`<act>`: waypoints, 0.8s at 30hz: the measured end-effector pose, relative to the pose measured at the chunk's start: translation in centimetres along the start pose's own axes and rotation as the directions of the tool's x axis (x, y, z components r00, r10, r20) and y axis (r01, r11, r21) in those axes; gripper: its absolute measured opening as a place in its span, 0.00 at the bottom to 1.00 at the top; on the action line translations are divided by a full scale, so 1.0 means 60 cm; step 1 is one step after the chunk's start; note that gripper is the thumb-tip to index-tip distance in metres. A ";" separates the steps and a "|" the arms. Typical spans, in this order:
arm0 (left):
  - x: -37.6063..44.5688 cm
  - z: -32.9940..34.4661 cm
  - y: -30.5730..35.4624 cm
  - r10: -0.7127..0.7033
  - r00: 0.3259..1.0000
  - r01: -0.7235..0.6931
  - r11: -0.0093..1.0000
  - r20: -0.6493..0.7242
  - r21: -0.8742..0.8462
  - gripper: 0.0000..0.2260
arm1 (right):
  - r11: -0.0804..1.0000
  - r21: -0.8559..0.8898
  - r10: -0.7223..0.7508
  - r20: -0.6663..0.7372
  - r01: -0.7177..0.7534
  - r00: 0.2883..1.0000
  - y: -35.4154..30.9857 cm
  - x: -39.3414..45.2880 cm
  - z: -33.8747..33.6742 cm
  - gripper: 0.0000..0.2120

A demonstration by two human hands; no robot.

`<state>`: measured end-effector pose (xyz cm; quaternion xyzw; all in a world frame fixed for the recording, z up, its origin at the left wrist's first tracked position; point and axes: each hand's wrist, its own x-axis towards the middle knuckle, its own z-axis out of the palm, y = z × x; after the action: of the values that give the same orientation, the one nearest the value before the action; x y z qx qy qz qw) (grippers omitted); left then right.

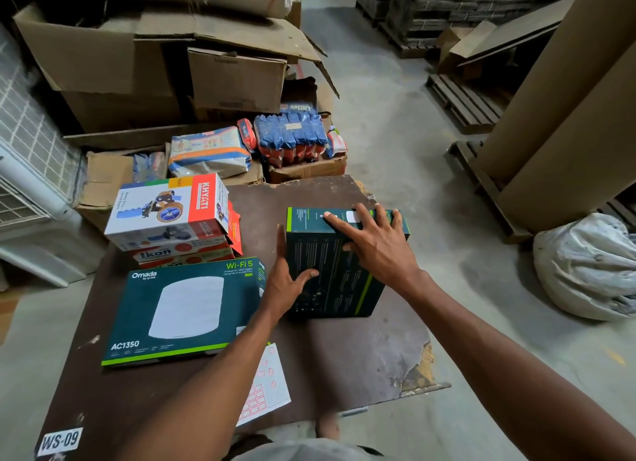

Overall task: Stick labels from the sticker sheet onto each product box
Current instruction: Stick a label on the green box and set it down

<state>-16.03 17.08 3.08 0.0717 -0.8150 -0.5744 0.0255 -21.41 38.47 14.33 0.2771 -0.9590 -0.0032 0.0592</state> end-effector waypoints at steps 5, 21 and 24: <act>0.024 0.013 0.031 0.124 0.992 -0.124 0.992 -0.008 0.020 0.41 | 0.997 0.068 0.034 -0.090 -0.028 0.995 0.056 -0.017 -0.006 0.36; 0.069 0.061 0.098 0.446 0.857 -0.470 0.469 0.258 0.748 0.28 | 0.399 0.833 0.469 0.175 -0.384 0.866 0.155 -0.169 0.145 0.42; 0.058 0.090 0.094 0.409 0.852 -0.484 0.371 0.328 0.793 0.29 | 0.242 0.858 0.516 0.282 -0.453 0.809 0.150 -0.189 0.186 0.43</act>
<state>-20.65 23.45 6.43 -0.1698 -0.9768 -0.0703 0.1098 -17.96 51.83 2.33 -0.0453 -0.8404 0.5352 -0.0720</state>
